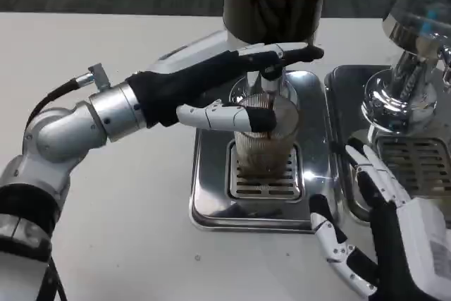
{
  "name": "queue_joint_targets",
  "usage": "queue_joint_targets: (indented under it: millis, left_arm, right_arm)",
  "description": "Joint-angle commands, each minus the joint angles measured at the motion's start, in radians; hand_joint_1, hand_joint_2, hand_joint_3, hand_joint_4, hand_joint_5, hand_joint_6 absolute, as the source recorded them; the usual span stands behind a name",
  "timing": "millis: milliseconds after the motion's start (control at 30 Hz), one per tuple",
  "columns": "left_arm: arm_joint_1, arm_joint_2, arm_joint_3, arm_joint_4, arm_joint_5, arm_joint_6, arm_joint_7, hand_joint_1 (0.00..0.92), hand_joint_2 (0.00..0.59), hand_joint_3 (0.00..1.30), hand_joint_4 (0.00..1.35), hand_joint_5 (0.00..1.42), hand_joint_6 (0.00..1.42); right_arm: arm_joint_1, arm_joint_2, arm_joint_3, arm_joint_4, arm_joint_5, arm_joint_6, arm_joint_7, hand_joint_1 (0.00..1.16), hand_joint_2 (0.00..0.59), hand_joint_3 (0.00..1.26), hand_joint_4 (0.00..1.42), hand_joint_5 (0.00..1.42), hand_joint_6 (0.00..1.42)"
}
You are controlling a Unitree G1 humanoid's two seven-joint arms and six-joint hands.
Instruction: Grasp the cup under the faucet to collect the drink, then remove the cup.
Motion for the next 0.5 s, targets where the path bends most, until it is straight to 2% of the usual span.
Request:
queue_joint_targets:
  millis: [33, 133, 233, 367, 500]
  left_arm:
    - [0.032, 0.01, -0.033, 0.023, 0.063, 0.031, -0.014, 0.0, 0.065, 0.14, 0.04, 0.07, 0.02]
    - [0.032, 0.011, -0.034, 0.024, 0.061, 0.032, -0.013, 0.0, 0.065, 0.14, 0.04, 0.07, 0.02]
    - [0.032, 0.011, -0.035, 0.024, 0.06, 0.035, -0.012, 0.0, 0.066, 0.14, 0.04, 0.07, 0.02]
    - [0.032, 0.014, -0.036, 0.022, 0.065, 0.033, -0.006, 0.0, 0.066, 0.14, 0.04, 0.07, 0.02]
    - [0.031, 0.018, -0.039, 0.02, 0.069, 0.032, 0.002, 0.0, 0.066, 0.14, 0.04, 0.07, 0.02]
  right_arm:
    - [-0.012, 0.002, -0.025, -0.001, 0.089, -0.052, 0.027, 0.39, 0.346, 0.18, 0.12, 0.16, 0.2]
    - [-0.023, 0.0, -0.037, 0.005, 0.148, -0.074, 0.061, 0.44, 0.292, 0.15, 0.1, 0.16, 0.21]
    - [-0.052, -0.011, -0.05, 0.016, 0.234, -0.092, 0.136, 0.5, 0.261, 0.11, 0.06, 0.14, 0.2]
    - [-0.087, -0.023, -0.062, 0.032, 0.315, -0.099, 0.228, 0.54, 0.239, 0.08, 0.03, 0.1, 0.16]
    - [-0.118, -0.027, -0.073, 0.045, 0.356, -0.091, 0.302, 0.57, 0.223, 0.05, 0.02, 0.07, 0.13]
